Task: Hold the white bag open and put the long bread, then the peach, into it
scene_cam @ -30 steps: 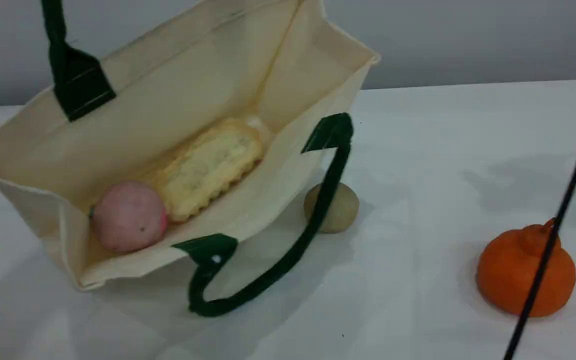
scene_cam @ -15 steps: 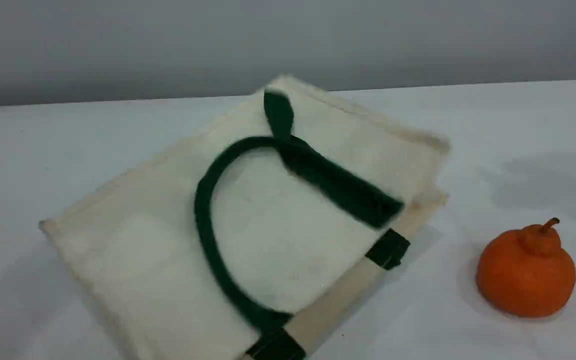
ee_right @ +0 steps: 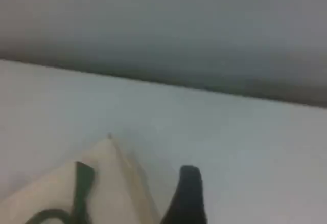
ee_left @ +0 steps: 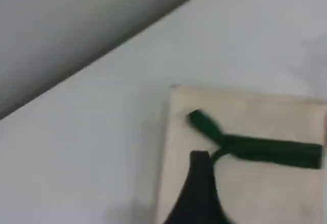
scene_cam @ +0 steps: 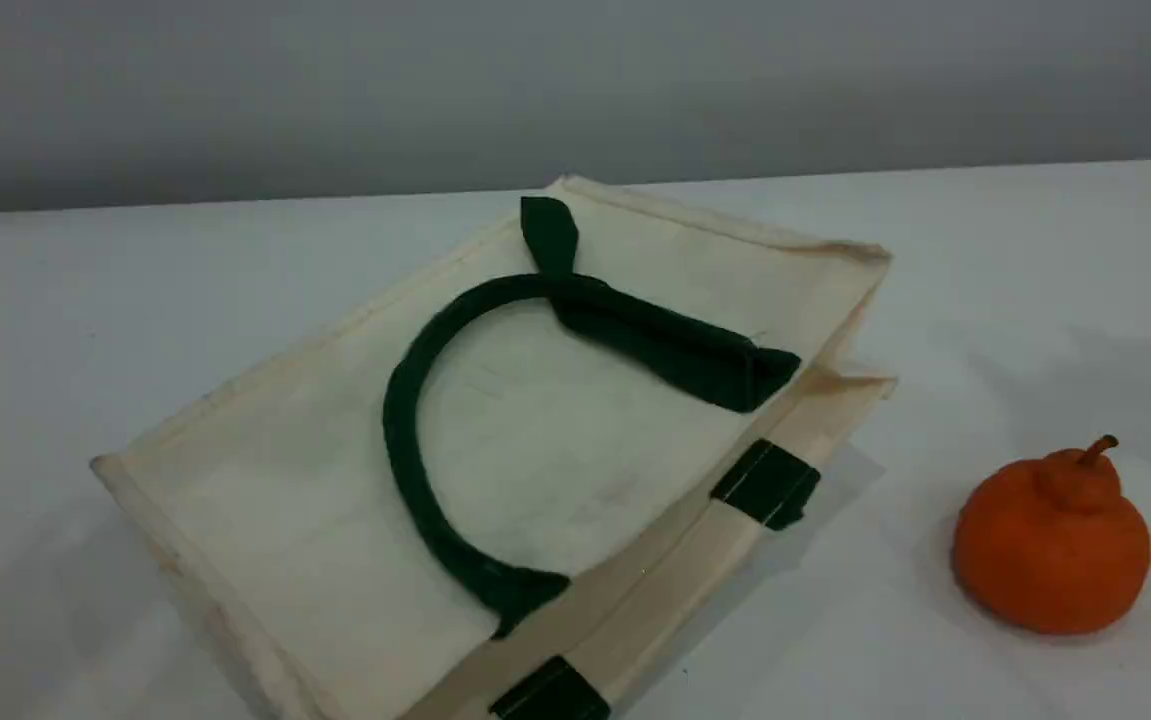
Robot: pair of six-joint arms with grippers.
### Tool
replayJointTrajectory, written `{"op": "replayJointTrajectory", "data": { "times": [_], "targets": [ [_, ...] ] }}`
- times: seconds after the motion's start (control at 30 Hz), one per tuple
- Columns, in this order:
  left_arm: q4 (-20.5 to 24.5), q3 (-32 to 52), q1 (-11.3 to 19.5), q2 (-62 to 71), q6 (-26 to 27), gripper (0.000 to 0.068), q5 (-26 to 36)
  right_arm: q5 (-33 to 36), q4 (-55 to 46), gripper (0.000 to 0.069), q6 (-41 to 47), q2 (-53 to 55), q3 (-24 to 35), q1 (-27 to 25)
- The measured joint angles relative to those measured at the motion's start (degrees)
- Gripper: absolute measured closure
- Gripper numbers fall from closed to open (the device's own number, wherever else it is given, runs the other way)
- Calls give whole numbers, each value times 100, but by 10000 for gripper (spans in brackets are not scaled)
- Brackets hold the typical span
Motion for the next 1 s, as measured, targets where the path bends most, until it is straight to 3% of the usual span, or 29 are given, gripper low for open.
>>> {"op": "replayJointTrajectory", "data": {
  "times": [0.1, 0.2, 0.47, 0.67, 0.87, 1.0],
  "targets": [
    [584, 0, 0, -209, -424, 137, 131, 120, -73, 104, 48, -454, 0, 0],
    [886, 0, 0, -363, -651, 137, 125, 372, -352, 104, 475, -904, 0, 0],
    [891, 65, 0, -854, -860, 136, 112, 1141, -1875, 104, 2037, -2135, 0, 17],
    [876, 68, 0, -1350, -1422, 136, 106, 2052, -2867, 104, 3056, -3083, 20, 17],
    [887, 630, 0, -1973, -1396, 136, 101, 2665, -3050, 104, 3248, -3927, 134, 17],
    [900, 1429, 0, -2577, -1390, 136, 101, 2653, -3044, 104, 3295, -4504, 340, 17]
  ]
}}
